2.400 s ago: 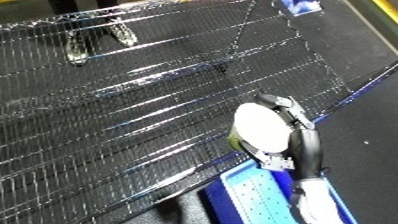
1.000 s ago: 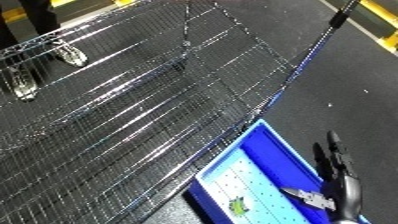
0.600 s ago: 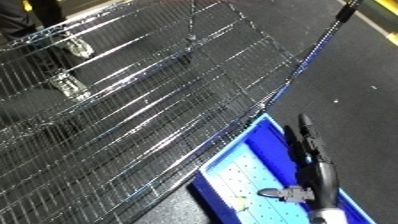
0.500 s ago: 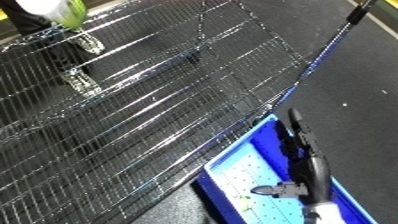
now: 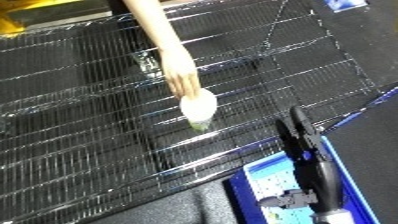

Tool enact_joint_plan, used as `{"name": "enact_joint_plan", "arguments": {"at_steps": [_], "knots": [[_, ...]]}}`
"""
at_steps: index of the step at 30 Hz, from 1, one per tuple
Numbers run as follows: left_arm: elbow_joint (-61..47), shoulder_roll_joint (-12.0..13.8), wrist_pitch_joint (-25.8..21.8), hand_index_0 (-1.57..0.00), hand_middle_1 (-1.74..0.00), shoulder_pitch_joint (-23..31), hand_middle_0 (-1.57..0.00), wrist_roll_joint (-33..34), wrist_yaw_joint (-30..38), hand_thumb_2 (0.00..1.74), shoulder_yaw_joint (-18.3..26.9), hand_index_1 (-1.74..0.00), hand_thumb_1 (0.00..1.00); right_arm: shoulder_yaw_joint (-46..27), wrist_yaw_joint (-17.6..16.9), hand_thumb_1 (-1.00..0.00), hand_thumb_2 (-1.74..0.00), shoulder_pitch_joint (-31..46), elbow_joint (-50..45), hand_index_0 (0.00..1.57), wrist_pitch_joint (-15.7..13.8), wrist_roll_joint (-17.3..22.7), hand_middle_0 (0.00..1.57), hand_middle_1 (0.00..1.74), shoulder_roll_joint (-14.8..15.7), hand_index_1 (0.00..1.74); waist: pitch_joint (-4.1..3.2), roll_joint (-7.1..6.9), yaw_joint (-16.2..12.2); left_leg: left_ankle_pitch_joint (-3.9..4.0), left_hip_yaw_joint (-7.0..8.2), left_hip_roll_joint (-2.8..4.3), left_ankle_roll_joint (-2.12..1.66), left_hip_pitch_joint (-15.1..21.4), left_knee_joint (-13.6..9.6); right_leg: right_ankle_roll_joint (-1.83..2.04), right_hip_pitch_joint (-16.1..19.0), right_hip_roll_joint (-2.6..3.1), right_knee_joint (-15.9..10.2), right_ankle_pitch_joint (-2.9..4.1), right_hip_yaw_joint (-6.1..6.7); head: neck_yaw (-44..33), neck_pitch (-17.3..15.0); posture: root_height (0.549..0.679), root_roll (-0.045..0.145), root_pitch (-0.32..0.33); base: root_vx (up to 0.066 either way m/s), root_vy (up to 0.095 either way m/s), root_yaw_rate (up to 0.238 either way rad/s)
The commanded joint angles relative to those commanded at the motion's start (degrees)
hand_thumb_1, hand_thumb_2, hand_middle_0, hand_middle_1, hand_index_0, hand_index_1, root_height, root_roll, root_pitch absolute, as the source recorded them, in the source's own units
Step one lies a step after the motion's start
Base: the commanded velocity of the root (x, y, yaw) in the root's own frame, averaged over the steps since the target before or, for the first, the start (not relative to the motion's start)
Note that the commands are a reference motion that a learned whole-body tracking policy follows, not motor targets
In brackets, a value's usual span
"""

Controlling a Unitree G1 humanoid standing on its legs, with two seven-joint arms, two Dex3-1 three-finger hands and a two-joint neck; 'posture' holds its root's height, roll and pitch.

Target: Pick up the object and place it into the box

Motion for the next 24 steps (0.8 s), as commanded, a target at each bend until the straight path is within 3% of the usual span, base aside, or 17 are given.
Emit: {"name": "enact_joint_plan", "arguments": {"at_steps": [7, 17, 24], "knots": [[0.3, 0.2, 0.2, -1.57, -1.74, 1.1, -1.57, 0.1, -0.5, 1.74, 0.5, -1.74, 1.0, 0.8, 0.0, 0.0, 0.0, 0.5, 0.7, 0.0, 0.2, 0.3, 0.0, 0.0, 0.8, 0.0, -0.11, -0.6, 1.0, 0.65, -0.51, 0.08, -0.07, 0.5, -0.4, 0.33, 0.9, -0.03, 0.1, 0.05, -0.54, -4.0, -1.2, 0.663, 0.064, -0.111, 0.049, -0.009, 0.066], [-0.2, 0.2, 0.7, -1.57, -1.74, 1.4, -1.57, 0.7, -0.8, 1.74, 0.7, -1.74, 1.0, 1.6, -0.6, 0.0, 0.0, 1.2, 1.9, 0.0, -0.1, 0.1, 0.0, 0.0, 1.5, 0.0, -0.22, -1.11, 1.6, 1.7, -0.77, 0.13, -0.32, 0.9, -1.2, 0.72, 1.6, -0.1, 0.2, 0.1, -0.98, -5.7, -2.6, 0.662, 0.062, -0.124, 0.025, -0.008, 0.039], [-0.3, 0.1, 1.3, -1.57, -1.74, 2.1, -1.57, 0.9, -1.5, 1.74, 0.9, -1.74, 1.0, 1.9, -0.7, 0.0, 0.0, 2.0, 2.5, 0.0, 0.2, -0.3, 0.0, 0.0, 1.5, 0.0, -0.55, -1.43, 1.7, 1.97, -0.69, 0.22, -0.48, 1.2, -1.4, 0.91, 2.3, -0.27, -0.3, 0.36, -1.04, -5.7, -3.5, 0.663, 0.062, -0.132, 0.029, -0.002, 0.007]]}}
